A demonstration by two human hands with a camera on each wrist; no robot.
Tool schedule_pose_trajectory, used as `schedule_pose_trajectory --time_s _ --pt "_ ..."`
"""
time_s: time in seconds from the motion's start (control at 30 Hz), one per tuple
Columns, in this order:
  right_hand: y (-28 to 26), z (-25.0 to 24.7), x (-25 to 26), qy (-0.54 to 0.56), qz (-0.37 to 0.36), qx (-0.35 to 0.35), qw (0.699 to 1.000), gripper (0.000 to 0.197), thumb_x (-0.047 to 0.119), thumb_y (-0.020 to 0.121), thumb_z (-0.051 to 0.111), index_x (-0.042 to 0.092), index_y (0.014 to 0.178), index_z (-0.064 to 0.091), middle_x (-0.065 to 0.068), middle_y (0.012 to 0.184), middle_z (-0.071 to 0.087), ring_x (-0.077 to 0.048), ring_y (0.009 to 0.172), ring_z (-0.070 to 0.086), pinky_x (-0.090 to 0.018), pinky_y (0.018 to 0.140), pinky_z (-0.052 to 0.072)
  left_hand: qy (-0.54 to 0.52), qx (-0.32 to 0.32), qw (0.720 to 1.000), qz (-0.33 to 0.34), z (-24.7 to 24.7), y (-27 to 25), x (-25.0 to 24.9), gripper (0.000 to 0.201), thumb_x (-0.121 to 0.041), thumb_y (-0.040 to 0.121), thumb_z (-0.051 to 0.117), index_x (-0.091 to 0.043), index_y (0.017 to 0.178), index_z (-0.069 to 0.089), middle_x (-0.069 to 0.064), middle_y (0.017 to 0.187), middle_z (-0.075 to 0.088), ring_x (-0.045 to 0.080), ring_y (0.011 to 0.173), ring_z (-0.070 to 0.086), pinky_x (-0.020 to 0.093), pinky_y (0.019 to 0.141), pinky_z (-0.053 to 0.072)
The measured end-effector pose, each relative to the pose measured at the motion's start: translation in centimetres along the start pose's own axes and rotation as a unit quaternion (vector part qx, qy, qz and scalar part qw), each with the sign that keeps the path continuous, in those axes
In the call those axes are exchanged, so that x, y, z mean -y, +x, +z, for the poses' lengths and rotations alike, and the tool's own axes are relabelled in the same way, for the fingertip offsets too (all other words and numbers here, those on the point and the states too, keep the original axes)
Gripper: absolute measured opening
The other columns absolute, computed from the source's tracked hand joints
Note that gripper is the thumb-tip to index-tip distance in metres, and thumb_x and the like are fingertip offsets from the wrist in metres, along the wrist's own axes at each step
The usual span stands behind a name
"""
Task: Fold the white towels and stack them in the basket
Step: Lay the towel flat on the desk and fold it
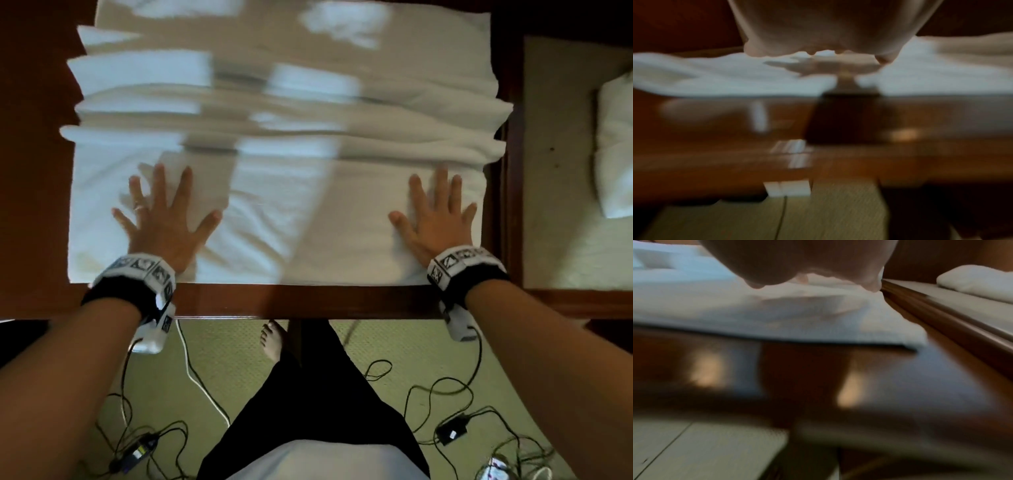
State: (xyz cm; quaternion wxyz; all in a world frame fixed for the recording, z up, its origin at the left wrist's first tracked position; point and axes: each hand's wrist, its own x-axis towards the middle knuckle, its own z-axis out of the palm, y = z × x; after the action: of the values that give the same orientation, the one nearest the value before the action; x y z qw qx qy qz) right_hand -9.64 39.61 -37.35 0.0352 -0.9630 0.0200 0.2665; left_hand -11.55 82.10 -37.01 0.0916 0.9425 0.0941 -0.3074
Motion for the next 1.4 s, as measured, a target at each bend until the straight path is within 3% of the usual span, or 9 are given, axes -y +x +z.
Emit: schedule_pose_trajectory --time_s 0.27,0.4,0.53,0.73,0.83,0.97,1.13,1.3,1.4 --pt "-11.5 6.9 -2.6 0.003 0.026 0.01 1.0 0.071 0.071 0.095 0.009 0.041 0.152 -0.019 -0.004 0.159 -0.032 -0.031 0.148 -0.024 -0.06 0.119 0.006 0.022 -0.005 1.0 -0.015 7.7 -10.0 7.6 0.087 -0.085 0.082 0.001 -0.041 0.153 -0.024 -0.008 0.157 -0.041 0.038 0.151 -0.016 0.064 0.117 -0.002" --pt "-11.8 7.0 -2.9 0.089 0.054 -0.067 0.992 0.062 0.053 0.101 0.032 0.027 0.155 0.017 -0.01 0.165 -0.006 -0.031 0.152 -0.002 -0.049 0.12 0.013 0.022 -0.053 0.998 0.0 8.0 -10.4 6.6 0.088 -0.079 0.09 0.015 -0.031 0.159 -0.012 0.009 0.166 -0.019 0.043 0.152 -0.004 0.065 0.119 0.005" --pt "-12.4 6.5 -5.1 0.213 0.179 -0.238 0.931 0.033 0.021 0.101 0.046 0.003 0.126 0.059 -0.021 0.142 0.045 -0.042 0.125 0.045 -0.043 0.101 0.039 0.036 -0.054 0.995 0.082 7.4 -9.4 3.8 0.086 -0.074 0.089 0.017 -0.026 0.161 0.007 0.013 0.168 -0.002 0.047 0.151 0.005 0.065 0.117 0.01" --pt "-12.0 4.8 -6.5 0.194 0.304 -0.118 0.925 0.027 0.025 0.099 0.053 0.006 0.115 0.061 -0.019 0.123 0.055 -0.04 0.107 0.057 -0.037 0.081 0.042 0.029 -0.096 0.992 0.074 8.6 -7.6 0.1 0.086 -0.077 0.088 0.015 -0.03 0.16 0.006 0.007 0.168 -0.007 0.042 0.152 0.001 0.063 0.119 0.008" --pt "-11.5 4.7 -6.7 0.215 0.327 -0.099 0.915 0.019 0.023 0.095 0.056 0.007 0.104 0.063 -0.019 0.115 0.062 -0.038 0.104 0.059 -0.035 0.078 0.042 0.019 -0.12 0.99 0.07 8.0 -7.2 -0.5 0.09 -0.082 0.085 0.016 -0.027 0.157 0.015 0.015 0.164 0.012 0.044 0.149 0.012 0.062 0.119 0.011" --pt "-11.8 2.4 -5.4 0.285 0.356 -0.18 0.872 0.012 0.022 0.089 0.057 0.011 0.09 0.062 -0.015 0.094 0.063 -0.034 0.086 0.057 -0.031 0.071 0.038 0.041 -0.118 0.987 0.101 7.6 -6.0 -0.2 0.09 -0.08 0.088 0.014 -0.026 0.159 0.011 0.016 0.165 0.007 0.044 0.15 0.006 0.065 0.117 0.007" --pt "-9.9 -2.2 1.4 0.381 0.183 -0.34 0.84 0.011 0.017 0.085 0.06 0.008 0.08 0.058 -0.006 0.076 0.058 -0.021 0.069 0.051 -0.031 0.063 0.04 0.047 -0.137 0.985 0.094 8.5 -5.8 -0.2 0.087 -0.079 0.09 0.015 -0.027 0.16 0.01 0.012 0.167 0.0 0.043 0.151 0.003 0.066 0.117 0.007" --pt "-8.5 -0.6 9.3 0.386 -0.08 -0.175 0.902 0.008 0.016 0.09 0.064 0.009 0.09 0.067 -0.003 0.089 0.067 -0.017 0.081 0.06 -0.02 0.072 0.045 0.038 -0.148 0.985 0.083 8.3 -5.5 -0.2 0.089 -0.083 0.087 0.012 -0.031 0.159 0.01 0.007 0.167 0.001 0.037 0.153 0.0 0.062 0.119 0.006" --pt "-9.5 2.2 6.7 0.304 -0.042 -0.207 0.929 0.018 0.02 0.093 0.058 0.005 0.098 0.068 -0.01 0.102 0.067 -0.026 0.096 0.06 -0.04 0.087 0.049 0.038 -0.157 0.984 0.077 8.5 -5.4 -0.1 0.089 -0.083 0.087 0.012 -0.031 0.159 0.012 0.007 0.167 0.002 0.035 0.153 0.0 0.06 0.119 0.005"
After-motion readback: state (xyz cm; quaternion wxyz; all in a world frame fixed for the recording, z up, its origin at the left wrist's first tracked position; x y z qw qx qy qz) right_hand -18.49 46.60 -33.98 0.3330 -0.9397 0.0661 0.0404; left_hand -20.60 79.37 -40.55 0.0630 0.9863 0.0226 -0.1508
